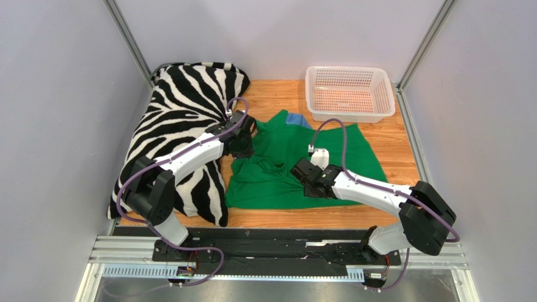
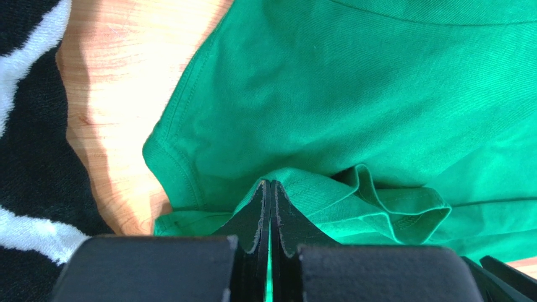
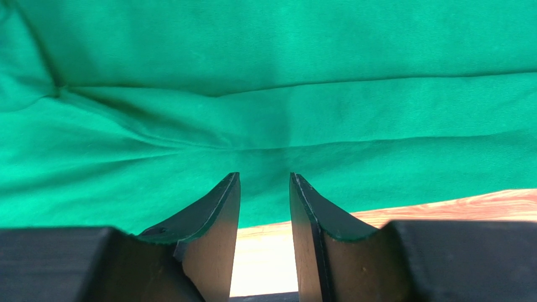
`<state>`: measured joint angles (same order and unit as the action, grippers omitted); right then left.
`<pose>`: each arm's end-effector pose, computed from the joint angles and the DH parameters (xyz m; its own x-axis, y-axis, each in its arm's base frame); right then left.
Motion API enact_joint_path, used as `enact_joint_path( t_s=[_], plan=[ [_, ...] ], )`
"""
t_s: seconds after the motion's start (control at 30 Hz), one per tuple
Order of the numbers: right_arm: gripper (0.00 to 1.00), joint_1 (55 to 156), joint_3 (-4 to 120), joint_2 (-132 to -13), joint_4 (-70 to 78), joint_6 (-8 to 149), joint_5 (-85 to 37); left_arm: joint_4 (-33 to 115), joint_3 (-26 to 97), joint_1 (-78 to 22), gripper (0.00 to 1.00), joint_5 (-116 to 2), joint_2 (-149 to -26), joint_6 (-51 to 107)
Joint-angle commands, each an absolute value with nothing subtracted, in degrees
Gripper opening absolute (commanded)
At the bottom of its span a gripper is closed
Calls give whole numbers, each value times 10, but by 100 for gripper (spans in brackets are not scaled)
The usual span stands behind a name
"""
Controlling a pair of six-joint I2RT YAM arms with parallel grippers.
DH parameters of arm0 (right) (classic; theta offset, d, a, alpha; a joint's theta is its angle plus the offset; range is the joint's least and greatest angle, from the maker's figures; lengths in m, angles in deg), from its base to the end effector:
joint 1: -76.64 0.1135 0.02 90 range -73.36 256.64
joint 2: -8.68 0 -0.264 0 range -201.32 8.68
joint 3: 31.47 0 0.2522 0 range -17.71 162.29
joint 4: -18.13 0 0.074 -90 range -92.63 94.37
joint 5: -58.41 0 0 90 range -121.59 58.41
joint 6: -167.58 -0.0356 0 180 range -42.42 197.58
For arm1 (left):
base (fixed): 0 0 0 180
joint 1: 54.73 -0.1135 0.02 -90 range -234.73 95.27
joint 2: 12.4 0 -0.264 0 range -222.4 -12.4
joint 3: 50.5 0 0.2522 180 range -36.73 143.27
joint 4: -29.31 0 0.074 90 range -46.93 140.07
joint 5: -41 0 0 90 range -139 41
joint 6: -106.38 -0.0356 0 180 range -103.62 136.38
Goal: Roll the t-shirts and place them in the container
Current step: Fold the T-shirt at the center of the board.
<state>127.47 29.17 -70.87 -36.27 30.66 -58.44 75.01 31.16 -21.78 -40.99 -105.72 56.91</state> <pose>0.1647 0.1767 0.1901 -0.8586 -0.0222 -0.5122 0.0254 0.9960 -0.0857 0.2890 -0.1814 0.2341 -0.8461 -0.2184 -0.4862 -0.0978 0.9603 -0.2613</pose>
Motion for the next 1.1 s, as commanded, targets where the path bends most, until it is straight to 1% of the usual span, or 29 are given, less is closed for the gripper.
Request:
enact_joint_path(
  t_s=[0.0,0.1,0.17,0.4,0.57,0.7,0.83,0.87,0.9,0.93,0.97,1.03,1.07],
  plan=[
    [39,1269,311,-721,-355,300,-625,748,332,-220,0,-408,-1028,557],
    [39,1268,315,-733,-353,308,-634,747,331,-221,0,-407,-1024,554],
    [41,1268,313,-738,-349,313,-638,748,331,-221,0,-408,-1023,552],
    [51,1263,303,-746,-328,328,-654,747,333,-221,0,-412,-1021,551],
    [52,1246,305,-753,-322,345,-665,745,333,-221,0,-415,-1021,550],
    [52,1218,304,-749,-302,364,-658,744,327,-221,0,-417,-1018,548],
    [53,1187,307,-751,-285,383,-638,732,316,-221,0,-442,-1010,536],
    [52,1183,309,-750,-282,385,-635,728,314,-221,3,-449,-1007,531],
    [53,1175,310,-745,-282,389,-631,725,308,-221,10,-452,-1004,528],
    [52,1170,310,-741,-282,390,-625,723,302,-221,32,-454,-992,522],
    [53,1163,308,-735,-282,392,-619,720,297,-221,39,-454,-983,517],
    [53,1130,300,-712,-282,392,-592,719,280,-221,50,-455,-950,501],
    [54,1116,290,-703,-283,392,-581,718,273,-219,50,-458,-939,497]
  ],
)
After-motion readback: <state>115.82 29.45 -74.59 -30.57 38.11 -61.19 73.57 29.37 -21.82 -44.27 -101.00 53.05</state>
